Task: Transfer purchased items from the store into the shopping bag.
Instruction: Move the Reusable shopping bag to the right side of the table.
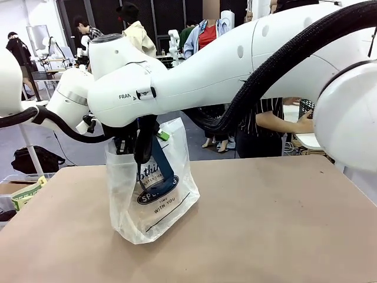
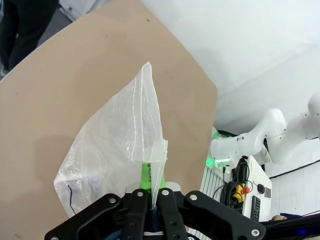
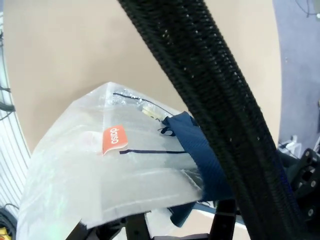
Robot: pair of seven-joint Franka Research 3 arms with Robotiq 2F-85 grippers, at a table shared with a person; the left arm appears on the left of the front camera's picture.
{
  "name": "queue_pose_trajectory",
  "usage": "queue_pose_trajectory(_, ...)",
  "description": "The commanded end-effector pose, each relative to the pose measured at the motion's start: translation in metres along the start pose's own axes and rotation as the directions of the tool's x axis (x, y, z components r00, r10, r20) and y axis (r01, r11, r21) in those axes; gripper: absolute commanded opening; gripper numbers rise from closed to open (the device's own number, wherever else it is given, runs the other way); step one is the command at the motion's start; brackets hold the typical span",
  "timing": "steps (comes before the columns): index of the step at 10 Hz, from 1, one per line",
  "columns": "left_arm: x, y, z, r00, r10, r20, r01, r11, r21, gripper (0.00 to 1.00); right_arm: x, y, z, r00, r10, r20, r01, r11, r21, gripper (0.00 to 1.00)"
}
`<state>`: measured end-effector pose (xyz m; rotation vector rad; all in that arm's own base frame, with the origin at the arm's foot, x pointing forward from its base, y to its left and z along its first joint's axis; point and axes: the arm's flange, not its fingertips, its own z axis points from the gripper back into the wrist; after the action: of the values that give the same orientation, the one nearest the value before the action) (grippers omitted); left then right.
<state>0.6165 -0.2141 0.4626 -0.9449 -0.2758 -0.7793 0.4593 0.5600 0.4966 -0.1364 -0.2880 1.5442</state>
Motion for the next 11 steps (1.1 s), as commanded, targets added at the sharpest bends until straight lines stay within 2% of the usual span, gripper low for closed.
queue_pose_trajectory(1,0.005,-0.001,0.003,1.0,-0.003,0.022,0.003,1.0,0.002,0.0,-0.013,0.009,0.009,0.999,-0.035,-0.015,0.035,0.998,-0.046,1.0)
queue_pose_trajectory(7,0.002,0.0,0.01,0.999,-0.001,0.036,0.001,1.0,0.01,0.0,-0.043,0.033,0.041,0.992,-0.12,-0.024,0.118,0.99,-0.072,1.0)
queue_pose_trajectory(11,-0.001,0.001,0.013,0.999,0.002,0.047,-0.003,1.0,0.012,0.0,-0.088,0.047,0.074,0.967,-0.255,0.009,0.254,0.959,-0.125,1.0)
